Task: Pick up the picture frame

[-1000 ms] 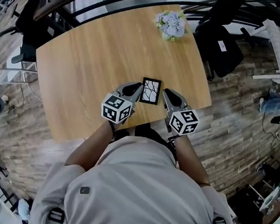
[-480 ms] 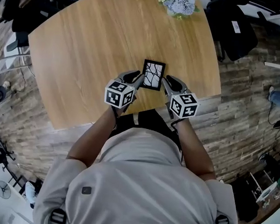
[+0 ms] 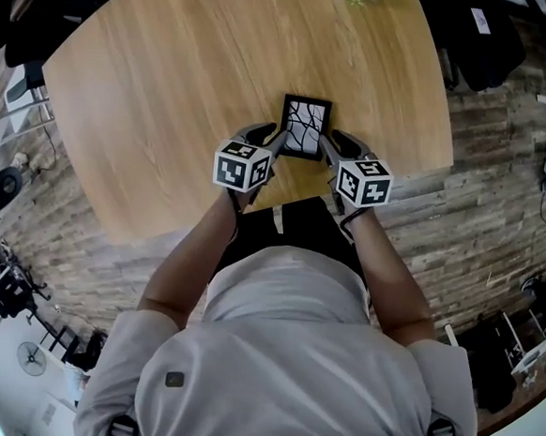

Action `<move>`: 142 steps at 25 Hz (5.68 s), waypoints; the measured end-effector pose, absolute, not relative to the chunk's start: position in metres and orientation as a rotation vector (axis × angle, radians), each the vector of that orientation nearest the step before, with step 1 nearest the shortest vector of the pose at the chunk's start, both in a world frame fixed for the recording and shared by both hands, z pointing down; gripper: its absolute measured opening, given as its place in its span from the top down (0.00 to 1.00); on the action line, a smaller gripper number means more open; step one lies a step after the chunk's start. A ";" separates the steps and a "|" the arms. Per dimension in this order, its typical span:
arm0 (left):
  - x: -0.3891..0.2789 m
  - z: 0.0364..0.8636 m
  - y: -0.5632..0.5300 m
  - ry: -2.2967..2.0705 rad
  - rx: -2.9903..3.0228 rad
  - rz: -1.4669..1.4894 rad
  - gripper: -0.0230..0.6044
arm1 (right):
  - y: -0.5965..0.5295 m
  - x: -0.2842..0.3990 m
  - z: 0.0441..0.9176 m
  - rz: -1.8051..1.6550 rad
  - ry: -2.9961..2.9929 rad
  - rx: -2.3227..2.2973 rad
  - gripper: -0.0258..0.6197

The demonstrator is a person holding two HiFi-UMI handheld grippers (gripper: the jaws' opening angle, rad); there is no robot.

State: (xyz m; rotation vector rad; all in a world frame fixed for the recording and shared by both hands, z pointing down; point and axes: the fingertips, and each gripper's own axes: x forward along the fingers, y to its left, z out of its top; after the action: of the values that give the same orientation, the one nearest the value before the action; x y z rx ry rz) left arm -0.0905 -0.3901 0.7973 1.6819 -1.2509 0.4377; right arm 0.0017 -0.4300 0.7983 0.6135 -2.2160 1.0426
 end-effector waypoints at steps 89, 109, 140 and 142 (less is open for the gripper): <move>-0.136 0.506 -0.269 -1.376 2.239 0.165 0.84 | -0.279 -0.042 0.519 0.713 -2.584 1.255 0.82; 0.031 0.502 -0.196 -1.594 2.132 0.134 0.84 | -0.223 0.120 0.518 0.704 -2.695 1.006 0.82; 0.062 0.487 0.011 -1.905 1.905 0.052 0.84 | -0.043 0.140 0.498 0.654 -2.829 0.603 0.82; 0.059 0.486 0.023 -1.901 1.908 0.048 0.84 | -0.031 0.137 0.495 0.643 -2.831 0.610 0.82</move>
State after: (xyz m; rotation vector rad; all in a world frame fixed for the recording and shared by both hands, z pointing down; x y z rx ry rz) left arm 0.0590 0.0227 0.4860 1.9078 -1.9009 0.0476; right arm 0.1373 -0.0308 0.4948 0.6099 -2.8307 0.6432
